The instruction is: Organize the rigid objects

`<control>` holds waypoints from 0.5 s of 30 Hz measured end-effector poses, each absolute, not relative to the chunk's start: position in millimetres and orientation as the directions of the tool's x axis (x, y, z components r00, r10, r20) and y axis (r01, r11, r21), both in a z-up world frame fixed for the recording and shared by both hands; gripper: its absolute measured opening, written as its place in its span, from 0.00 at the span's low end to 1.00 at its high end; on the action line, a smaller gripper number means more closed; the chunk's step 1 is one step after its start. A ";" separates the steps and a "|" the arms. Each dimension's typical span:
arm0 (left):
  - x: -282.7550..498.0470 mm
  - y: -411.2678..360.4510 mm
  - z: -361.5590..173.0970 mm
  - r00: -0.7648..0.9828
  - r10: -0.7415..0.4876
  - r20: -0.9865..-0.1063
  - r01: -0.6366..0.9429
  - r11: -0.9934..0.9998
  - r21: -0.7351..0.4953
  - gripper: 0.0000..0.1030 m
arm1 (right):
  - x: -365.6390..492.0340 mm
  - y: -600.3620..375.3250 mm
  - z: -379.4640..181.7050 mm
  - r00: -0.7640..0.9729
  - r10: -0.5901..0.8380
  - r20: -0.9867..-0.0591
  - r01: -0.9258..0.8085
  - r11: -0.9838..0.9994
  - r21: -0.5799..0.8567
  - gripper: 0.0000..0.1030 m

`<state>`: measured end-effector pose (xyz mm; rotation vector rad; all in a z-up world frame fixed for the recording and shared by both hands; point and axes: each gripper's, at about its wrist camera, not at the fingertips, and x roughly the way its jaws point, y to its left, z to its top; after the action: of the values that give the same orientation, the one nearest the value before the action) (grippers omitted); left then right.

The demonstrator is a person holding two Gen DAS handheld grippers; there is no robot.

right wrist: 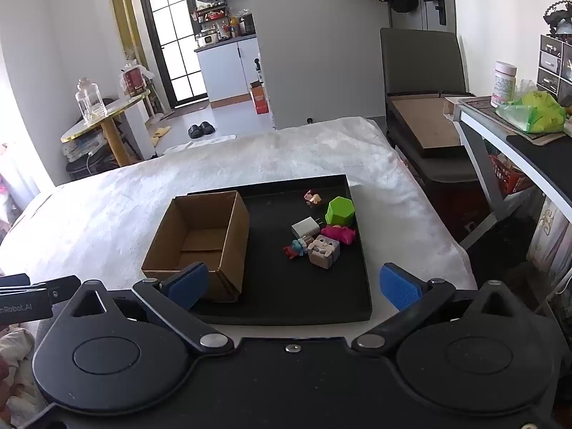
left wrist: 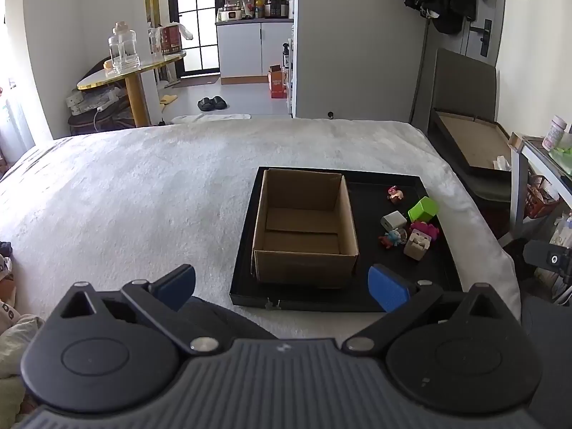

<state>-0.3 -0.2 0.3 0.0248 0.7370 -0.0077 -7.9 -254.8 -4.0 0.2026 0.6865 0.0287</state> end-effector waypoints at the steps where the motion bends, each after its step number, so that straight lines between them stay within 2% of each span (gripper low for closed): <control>1: -0.7 -0.6 0.6 0.742 0.000 -0.671 0.017 1.000 0.018 0.99 | -7.8 -254.9 -3.5 0.773 0.096 -0.627 0.037 0.980 0.195 1.00; 15: -5.2 -0.9 1.0 0.740 -0.021 -0.672 0.031 1.000 0.002 0.99 | -9.6 -249.7 -1.7 0.780 0.077 -0.621 0.027 0.987 0.157 1.00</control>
<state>-5.2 -0.9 1.0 0.0138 0.7369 -0.0286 -9.6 -249.7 -1.7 0.1610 0.6761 0.0269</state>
